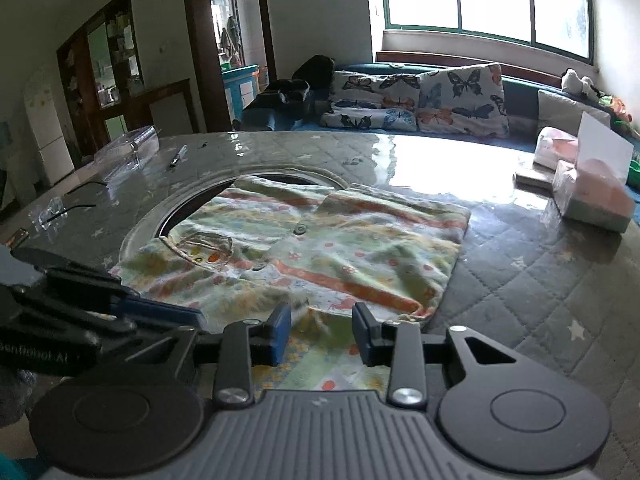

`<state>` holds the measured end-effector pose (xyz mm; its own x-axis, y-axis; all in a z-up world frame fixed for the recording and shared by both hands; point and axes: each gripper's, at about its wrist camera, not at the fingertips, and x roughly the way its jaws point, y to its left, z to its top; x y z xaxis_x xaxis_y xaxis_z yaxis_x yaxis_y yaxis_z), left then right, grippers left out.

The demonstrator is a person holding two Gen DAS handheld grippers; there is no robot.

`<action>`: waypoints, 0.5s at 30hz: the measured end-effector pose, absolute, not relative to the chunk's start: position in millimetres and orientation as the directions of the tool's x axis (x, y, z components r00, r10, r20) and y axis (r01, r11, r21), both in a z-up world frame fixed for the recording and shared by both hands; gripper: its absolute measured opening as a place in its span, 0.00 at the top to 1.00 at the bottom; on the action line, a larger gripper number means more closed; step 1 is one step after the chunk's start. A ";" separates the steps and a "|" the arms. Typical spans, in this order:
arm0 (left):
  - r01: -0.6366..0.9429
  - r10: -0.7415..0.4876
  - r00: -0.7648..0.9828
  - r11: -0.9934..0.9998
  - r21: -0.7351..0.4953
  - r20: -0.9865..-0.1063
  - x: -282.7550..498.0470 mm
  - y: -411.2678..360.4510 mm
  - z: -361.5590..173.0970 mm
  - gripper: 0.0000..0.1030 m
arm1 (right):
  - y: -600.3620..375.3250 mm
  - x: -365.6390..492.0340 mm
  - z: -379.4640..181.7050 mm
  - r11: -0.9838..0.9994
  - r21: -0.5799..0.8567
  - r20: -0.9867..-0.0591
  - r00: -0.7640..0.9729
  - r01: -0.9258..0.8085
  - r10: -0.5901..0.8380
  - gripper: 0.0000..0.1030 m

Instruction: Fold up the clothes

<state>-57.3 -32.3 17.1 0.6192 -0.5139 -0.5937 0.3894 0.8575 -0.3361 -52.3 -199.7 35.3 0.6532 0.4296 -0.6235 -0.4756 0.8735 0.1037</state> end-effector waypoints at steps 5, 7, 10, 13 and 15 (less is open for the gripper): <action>0.354 -0.474 0.665 0.880 -0.316 -0.577 -60.0 -4.1 25.6 0.61 | -192.1 -51.4 30.8 0.861 0.126 -0.642 0.620 -0.494 0.450 0.69; 0.307 -0.426 0.698 0.904 -0.297 -0.576 -59.4 14.6 28.1 0.58 | -187.8 -52.0 24.7 0.854 0.141 -0.661 0.595 -0.500 0.457 0.69; 0.225 -0.342 0.737 0.937 -0.267 -0.582 -57.8 42.6 28.1 0.57 | -182.5 -51.7 16.8 0.851 0.147 -0.682 0.572 -0.505 0.457 0.69; 0.142 -0.269 0.754 0.957 -0.252 -0.599 -56.0 68.7 23.7 0.57 | -178.1 -49.9 10.3 0.850 0.156 -0.695 0.555 -0.503 0.457 0.69; 0.097 -0.227 0.759 0.966 -0.239 -0.610 -55.5 82.2 20.0 0.57 | -178.2 -45.2 9.2 0.853 0.171 -0.693 0.556 -0.492 0.460 0.70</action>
